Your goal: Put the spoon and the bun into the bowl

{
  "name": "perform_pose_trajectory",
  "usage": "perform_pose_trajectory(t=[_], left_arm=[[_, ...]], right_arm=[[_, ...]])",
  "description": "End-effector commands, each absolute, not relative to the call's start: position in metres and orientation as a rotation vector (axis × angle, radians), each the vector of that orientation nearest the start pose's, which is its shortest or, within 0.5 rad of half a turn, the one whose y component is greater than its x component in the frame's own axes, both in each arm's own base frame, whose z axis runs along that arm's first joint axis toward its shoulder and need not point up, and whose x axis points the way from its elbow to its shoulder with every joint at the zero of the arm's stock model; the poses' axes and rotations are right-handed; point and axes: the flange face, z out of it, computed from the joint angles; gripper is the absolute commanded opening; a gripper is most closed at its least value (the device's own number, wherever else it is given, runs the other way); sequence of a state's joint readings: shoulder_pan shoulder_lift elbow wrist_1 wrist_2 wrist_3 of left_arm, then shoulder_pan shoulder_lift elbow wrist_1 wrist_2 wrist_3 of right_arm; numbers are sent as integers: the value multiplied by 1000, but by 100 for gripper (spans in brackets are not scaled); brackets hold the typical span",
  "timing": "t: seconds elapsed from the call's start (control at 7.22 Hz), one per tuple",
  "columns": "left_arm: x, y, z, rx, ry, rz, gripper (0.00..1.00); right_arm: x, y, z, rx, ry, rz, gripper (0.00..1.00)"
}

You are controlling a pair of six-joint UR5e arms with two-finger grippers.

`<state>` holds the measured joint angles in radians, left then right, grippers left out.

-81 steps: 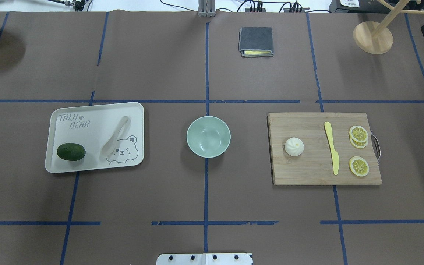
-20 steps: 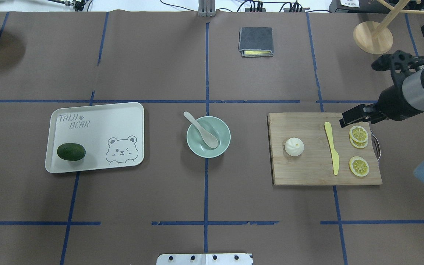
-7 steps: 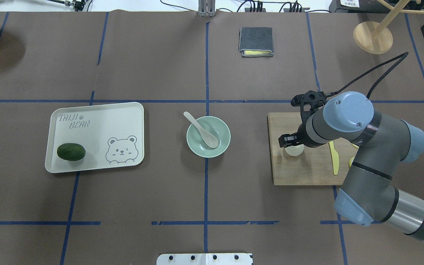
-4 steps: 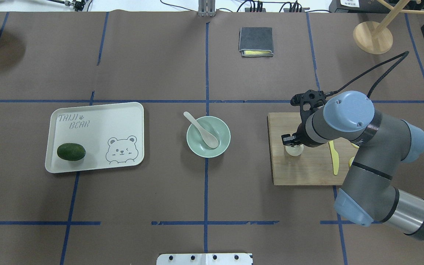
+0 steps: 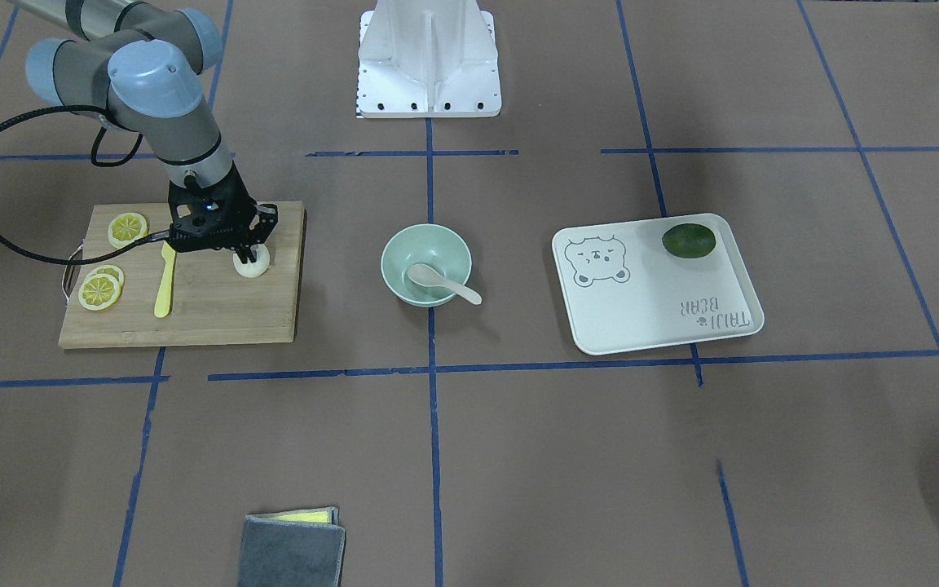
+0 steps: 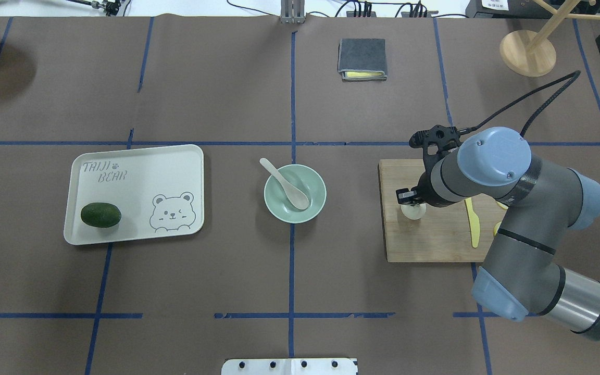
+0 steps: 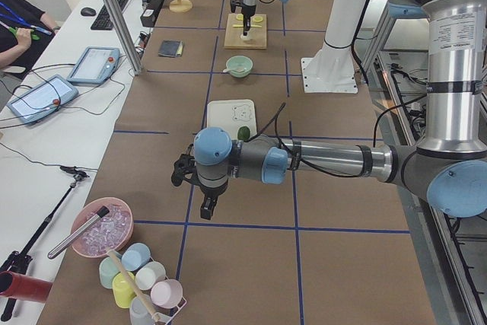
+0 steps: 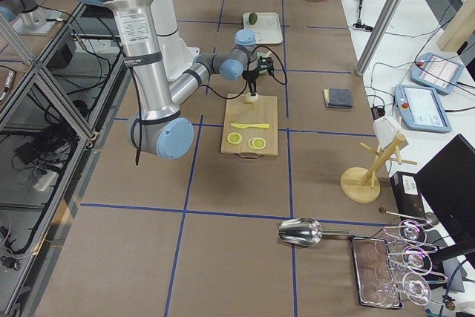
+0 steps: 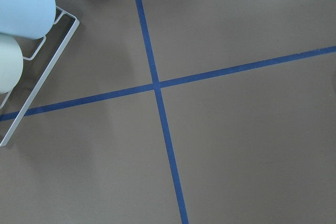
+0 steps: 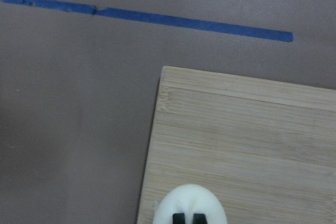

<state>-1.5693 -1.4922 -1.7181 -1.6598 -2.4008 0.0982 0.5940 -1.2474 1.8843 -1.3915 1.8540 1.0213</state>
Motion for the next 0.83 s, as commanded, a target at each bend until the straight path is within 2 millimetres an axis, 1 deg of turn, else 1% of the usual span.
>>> perform_pose_trajectory(t=[0.0, 0.14, 0.28, 0.42, 0.55, 0.69], left_arm=[[-59, -466, 610, 187, 822, 159, 100], [-59, -467, 610, 189, 822, 159, 100], [-59, -467, 610, 189, 822, 159, 100], [-59, -467, 609, 190, 822, 160, 100], [-59, -467, 609, 190, 822, 160, 100], [-58, -467, 610, 188, 822, 161, 100]], right_arm=[[-448, -426, 246, 211, -847, -51, 0], [-458, -432, 214, 206, -853, -22, 0], [-490, -441, 196, 205, -846, 6, 0], [-526, -447, 182, 214, -820, 33, 0], [-556, -442, 181, 210, -794, 49, 0], [-567, -433, 180, 215, -788, 43, 0]])
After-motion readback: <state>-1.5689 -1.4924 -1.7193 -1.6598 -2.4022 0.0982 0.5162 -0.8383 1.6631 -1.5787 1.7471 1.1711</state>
